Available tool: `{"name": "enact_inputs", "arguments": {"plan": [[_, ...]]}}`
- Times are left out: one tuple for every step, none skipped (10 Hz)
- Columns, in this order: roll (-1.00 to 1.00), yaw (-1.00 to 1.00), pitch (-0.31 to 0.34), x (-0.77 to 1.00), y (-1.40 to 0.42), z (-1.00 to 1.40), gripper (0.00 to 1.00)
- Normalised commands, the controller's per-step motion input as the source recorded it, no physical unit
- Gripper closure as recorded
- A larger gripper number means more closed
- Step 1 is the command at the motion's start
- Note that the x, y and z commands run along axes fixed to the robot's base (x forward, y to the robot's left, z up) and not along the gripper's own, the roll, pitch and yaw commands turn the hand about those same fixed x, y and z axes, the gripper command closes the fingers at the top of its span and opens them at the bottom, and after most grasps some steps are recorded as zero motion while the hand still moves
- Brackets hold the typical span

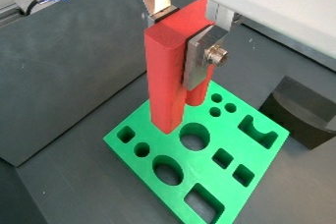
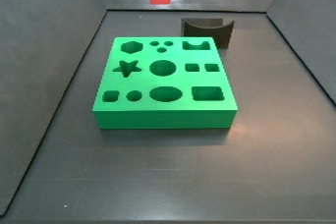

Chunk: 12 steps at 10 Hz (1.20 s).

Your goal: Insert the square-circle object.

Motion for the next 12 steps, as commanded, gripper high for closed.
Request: {"name": "enact_inputs", "arguments": {"plan": [[0.02, -0.75, 0.000, 0.01, -0.13, -0.01, 1.00], [0.00, -1.00, 0.000, 0.00, -0.06, -0.17, 1.00], [0.00, -1.00, -0.003, 0.00, 0.00, -0.35, 1.00], [0.00, -1.00, -0.041, 0.00, 0.00, -0.51, 1.00], [0.00, -1.00, -0.156, -0.05, 0.00, -0.69, 1.00], [0.00, -1.00, -0.186, -0.09, -0.07, -0.76, 1.00], [0.00, -0.85, -0.129, -0.14, -0.23, -0.78, 1.00], [0.00, -0.80, -0.050, -0.15, -0.26, -0.77, 1.00], [0.00, -0.79, -0.031, -0.17, -0.24, -0.71, 1.00], [0.06, -0.85, 0.000, -0.19, -0.15, -0.42, 1.00], [0.14, -1.00, 0.030, -0.09, -0.01, -0.20, 1.00], [0.14, -1.00, 0.033, -0.09, -0.01, -0.19, 1.00]]}}
